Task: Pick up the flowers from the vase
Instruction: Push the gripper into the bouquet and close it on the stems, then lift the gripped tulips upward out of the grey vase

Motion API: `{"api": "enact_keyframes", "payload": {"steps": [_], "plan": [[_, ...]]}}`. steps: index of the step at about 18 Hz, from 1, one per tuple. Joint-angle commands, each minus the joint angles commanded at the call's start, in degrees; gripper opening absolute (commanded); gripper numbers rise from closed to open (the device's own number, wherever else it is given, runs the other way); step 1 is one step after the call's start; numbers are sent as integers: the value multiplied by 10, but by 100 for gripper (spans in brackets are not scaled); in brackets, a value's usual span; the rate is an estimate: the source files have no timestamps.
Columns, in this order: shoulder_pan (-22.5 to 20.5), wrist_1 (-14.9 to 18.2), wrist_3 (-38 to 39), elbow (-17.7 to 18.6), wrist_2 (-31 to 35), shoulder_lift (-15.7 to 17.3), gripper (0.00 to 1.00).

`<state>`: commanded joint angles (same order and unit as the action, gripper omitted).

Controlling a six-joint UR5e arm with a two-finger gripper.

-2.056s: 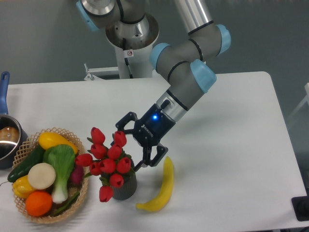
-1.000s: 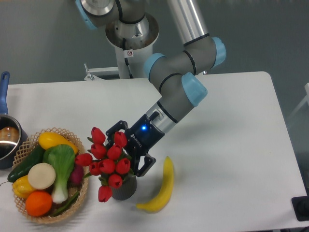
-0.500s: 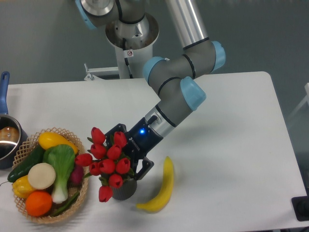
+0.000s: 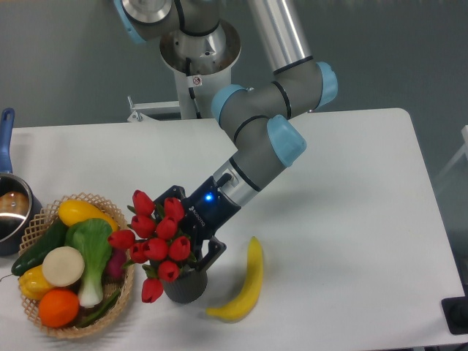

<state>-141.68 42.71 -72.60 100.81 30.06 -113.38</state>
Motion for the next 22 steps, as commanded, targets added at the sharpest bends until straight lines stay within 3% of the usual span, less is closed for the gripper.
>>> {"api": "enact_keyframes", "payload": {"steps": [3,10,18,22], "plan": [[0,0,3,0,0,3,57],[0,0,4,-3,-1,3,40],[-4,0,16,-7,-7,5,38],[-15,0,34,-11,-9,22,38]]}}
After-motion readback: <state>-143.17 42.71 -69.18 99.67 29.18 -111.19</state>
